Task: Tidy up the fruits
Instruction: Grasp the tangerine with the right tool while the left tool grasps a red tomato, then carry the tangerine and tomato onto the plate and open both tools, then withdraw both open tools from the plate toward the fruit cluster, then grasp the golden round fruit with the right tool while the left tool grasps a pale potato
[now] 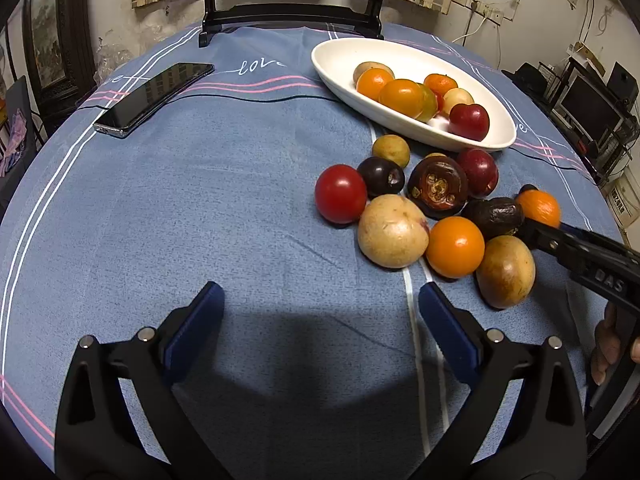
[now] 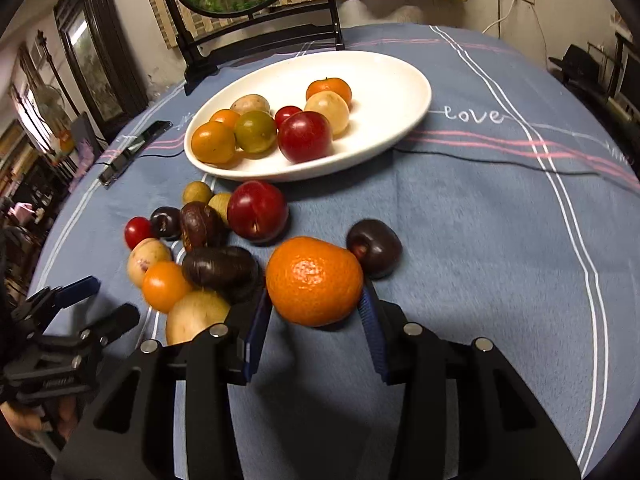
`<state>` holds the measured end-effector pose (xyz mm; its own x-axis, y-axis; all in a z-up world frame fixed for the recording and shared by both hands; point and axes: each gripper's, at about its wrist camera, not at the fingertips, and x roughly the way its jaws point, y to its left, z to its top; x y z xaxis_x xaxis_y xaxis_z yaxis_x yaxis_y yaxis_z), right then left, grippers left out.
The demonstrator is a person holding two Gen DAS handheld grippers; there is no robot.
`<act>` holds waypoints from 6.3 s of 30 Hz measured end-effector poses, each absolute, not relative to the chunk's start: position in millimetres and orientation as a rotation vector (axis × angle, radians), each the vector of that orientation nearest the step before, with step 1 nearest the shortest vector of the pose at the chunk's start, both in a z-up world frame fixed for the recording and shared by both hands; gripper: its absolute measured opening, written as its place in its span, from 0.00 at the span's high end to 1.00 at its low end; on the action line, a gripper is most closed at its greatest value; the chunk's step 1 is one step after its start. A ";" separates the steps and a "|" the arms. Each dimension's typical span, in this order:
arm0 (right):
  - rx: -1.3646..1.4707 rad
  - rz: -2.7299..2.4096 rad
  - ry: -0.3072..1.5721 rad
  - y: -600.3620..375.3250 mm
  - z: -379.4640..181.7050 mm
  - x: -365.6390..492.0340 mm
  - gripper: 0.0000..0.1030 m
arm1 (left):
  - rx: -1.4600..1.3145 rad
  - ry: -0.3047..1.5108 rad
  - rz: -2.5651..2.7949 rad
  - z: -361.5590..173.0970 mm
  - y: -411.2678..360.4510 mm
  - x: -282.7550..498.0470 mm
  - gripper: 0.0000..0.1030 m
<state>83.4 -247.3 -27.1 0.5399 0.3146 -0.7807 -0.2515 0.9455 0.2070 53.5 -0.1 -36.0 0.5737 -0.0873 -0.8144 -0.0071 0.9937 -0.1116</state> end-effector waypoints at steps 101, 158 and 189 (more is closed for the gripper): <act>0.144 0.287 0.791 -255.5 1.0 165.8 0.33 | -0.168 0.788 0.031 17.3 -3.9 176.8 0.10; -0.215 0.455 0.960 -197.6 -34.1 36.2 0.32 | -0.136 0.977 0.017 -37.2 -1.2 67.2 0.02; -0.052 0.385 0.931 -255.0 -33.8 42.9 0.56 | -0.102 0.988 0.019 -36.3 -5.5 71.2 0.02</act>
